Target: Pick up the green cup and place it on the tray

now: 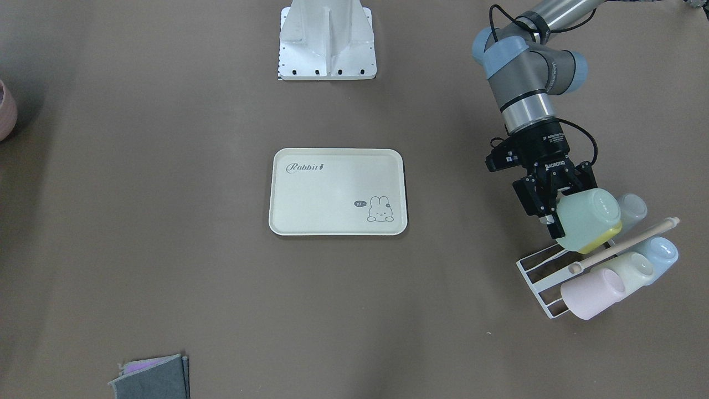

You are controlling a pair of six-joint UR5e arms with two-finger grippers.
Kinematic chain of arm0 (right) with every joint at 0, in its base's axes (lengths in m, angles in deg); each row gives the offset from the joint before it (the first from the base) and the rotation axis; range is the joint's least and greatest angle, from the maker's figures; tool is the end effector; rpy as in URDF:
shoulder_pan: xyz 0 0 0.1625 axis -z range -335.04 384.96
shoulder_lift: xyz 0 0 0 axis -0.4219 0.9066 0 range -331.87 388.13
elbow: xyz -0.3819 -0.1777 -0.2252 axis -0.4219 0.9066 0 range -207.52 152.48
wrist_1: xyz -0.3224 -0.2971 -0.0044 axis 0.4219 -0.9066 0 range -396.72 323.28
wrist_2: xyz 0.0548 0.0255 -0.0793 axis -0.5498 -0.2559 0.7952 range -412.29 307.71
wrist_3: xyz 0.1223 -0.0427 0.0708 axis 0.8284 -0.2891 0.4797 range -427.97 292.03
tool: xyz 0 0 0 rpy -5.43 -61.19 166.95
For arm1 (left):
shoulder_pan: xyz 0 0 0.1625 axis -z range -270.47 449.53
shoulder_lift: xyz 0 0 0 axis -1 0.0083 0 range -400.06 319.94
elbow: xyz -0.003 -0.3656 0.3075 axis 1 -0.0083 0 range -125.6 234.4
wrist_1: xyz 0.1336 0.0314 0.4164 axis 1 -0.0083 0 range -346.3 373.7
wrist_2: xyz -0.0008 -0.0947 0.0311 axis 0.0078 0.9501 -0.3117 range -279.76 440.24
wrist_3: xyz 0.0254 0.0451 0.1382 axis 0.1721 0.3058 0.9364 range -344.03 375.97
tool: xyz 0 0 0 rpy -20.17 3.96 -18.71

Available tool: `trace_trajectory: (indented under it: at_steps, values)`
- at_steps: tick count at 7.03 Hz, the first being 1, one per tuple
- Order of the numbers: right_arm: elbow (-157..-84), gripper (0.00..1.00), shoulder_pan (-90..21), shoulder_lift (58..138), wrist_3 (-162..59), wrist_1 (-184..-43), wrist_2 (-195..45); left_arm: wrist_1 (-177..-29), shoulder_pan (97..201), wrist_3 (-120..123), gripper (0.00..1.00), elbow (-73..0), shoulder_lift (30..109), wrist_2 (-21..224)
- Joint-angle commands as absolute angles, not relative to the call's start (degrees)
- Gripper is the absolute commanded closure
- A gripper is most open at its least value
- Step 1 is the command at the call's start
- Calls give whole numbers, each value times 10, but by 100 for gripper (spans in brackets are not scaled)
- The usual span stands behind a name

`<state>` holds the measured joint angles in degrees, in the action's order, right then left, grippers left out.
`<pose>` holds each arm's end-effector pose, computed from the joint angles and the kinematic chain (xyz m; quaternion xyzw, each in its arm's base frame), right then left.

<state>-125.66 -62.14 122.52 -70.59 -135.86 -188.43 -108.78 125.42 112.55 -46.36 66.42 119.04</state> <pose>0.0030 -0.4707 0.7227 -0.0443 -0.3913 -0.0259 0.9188 0.3704 -0.5747 0.3899 0.2828 -0.5119 0.7022 0.4061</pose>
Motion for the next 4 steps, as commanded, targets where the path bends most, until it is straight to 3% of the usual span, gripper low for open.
trace_trajectory:
  at_steps: [1, 4]
  values:
    - [-1256, 0, -621, 1226, -706, -1359, -1884, -1198, 1251, 1097, 52, -465, 668, 1247]
    - [-1256, 0, -621, 1229, -706, -1359, -1889, -1267, 1249, 995, 52, -465, 684, 1347]
